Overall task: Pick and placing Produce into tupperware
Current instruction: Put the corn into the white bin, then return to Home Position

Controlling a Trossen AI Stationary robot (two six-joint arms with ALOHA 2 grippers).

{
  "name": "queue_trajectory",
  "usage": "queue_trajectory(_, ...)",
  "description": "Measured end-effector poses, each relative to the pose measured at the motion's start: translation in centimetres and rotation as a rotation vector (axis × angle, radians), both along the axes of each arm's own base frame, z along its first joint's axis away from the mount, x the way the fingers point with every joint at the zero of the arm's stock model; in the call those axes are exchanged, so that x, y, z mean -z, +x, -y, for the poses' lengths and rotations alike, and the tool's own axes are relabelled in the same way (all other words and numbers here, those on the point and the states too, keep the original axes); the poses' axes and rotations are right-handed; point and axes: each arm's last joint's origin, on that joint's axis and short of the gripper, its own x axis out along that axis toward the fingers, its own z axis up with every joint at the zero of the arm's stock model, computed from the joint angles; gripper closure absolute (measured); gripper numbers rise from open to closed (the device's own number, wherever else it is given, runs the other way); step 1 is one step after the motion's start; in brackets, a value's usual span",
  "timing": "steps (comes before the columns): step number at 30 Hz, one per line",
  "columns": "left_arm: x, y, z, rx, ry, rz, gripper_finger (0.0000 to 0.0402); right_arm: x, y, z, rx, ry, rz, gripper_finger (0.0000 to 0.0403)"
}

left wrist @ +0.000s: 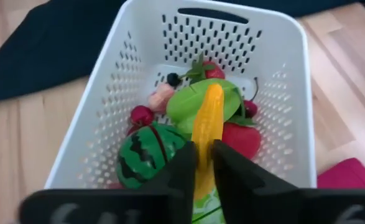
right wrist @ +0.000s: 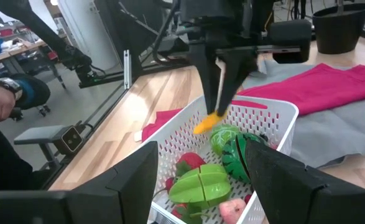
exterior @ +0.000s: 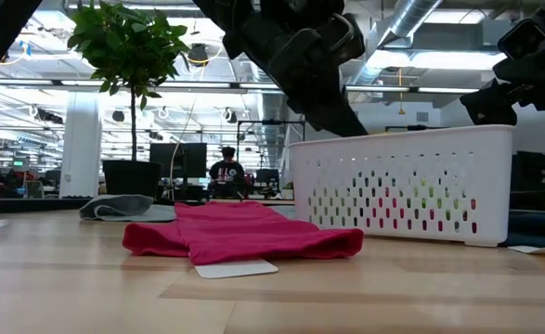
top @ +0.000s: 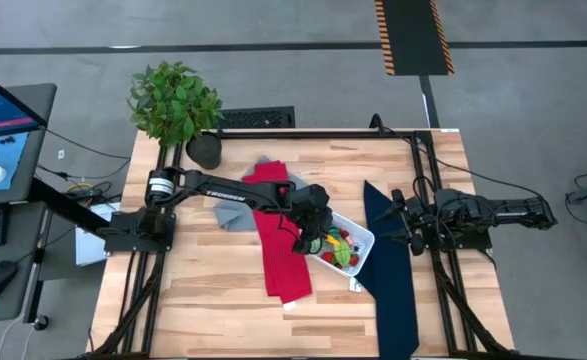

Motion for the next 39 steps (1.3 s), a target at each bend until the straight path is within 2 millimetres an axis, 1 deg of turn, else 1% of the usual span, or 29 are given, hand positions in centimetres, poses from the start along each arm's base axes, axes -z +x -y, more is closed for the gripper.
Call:
queue_trajectory(6,0.0,0.0,-0.5,-0.012,0.006,-0.004,0.0274,0.0,0.0,0.0,0.000,0.000,-0.001,0.0138)
queue_trajectory(9,-0.1,0.0,-0.5,0.011,0.027,0.017,0.0237,0.0,0.0,0.0,0.000,0.000,0.000,0.0138)
queue_trajectory(10,-0.2,0.2,-0.6,0.002,0.039,0.035,0.0227,0.0,0.0,0.0,0.000,0.000,0.000,0.0138)
queue_trajectory(12,-0.6,0.6,-0.9,-0.079,0.042,0.086,0.0212,0.0,0.0,0.0,0.000,0.000,0.000,0.0138)
queue_trajectory(14,-1.2,0.9,-1.6,-0.133,0.011,0.135,0.0204,0.0,0.0,0.0,0.000,0.000,-0.001,0.0138)
queue_trajectory(17,-2.6,0.8,-3.1,-0.137,-0.035,0.205,0.0202,0.0,0.0,0.0,0.000,0.000,-0.001,0.0138)
queue_trajectory(20,-4.1,0.3,-4.4,-0.091,-0.086,0.258,0.0207,0.0,0.0,0.0,0.000,0.000,0.000,0.0138)
queue_trajectory(23,-6.4,-0.7,-5.8,-0.093,-0.118,0.328,0.0218,0.0,0.0,0.0,0.000,0.000,0.000,0.0138)
queue_trajectory(25,-8.1,-1.7,-6.4,-0.113,-0.121,0.419,0.0228,0.0,0.0,0.0,0.000,0.000,0.000,0.0138)
queue_trajectory(27,-9.3,-3.2,-6.6,-0.135,-0.087,0.491,0.0241,0.0,0.0,0.0,0.000,0.000,0.000,0.0138)
queue_trajectory(29,-10.0,-5.0,-6.4,-0.196,-0.072,0.555,0.0255,0.0,0.0,0.0,0.000,0.000,0.000,0.0138)
queue_trajectory(31,-10.6,-7.0,-5.6,-0.192,-0.069,0.643,0.0271,0.0,0.0,0.0,0.000,0.000,0.000,0.0138)
queue_trajectory(33,-10.3,-9.3,-4.6,-0.174,-0.072,0.718,0.0287,0.0,0.0,0.0,0.000,0.000,0.000,0.0138)
queue_trajectory(35,-9.4,-11.5,-3.6,-0.182,-0.069,0.781,0.0302,0.0,0.0,0.0,0.000,0.000,0.000,0.0138)
queue_trajectory(37,-8.3,-13.7,-2.8,-0.232,-0.052,0.812,0.0317,0.0,0.0,0.0,0.001,0.000,-0.001,0.0138)
queue_trajectory(39,-7.6,-15.5,-2.1,-0.326,-0.034,0.828,0.0329,0.0,0.0,0.0,0.001,0.000,0.000,0.0138)
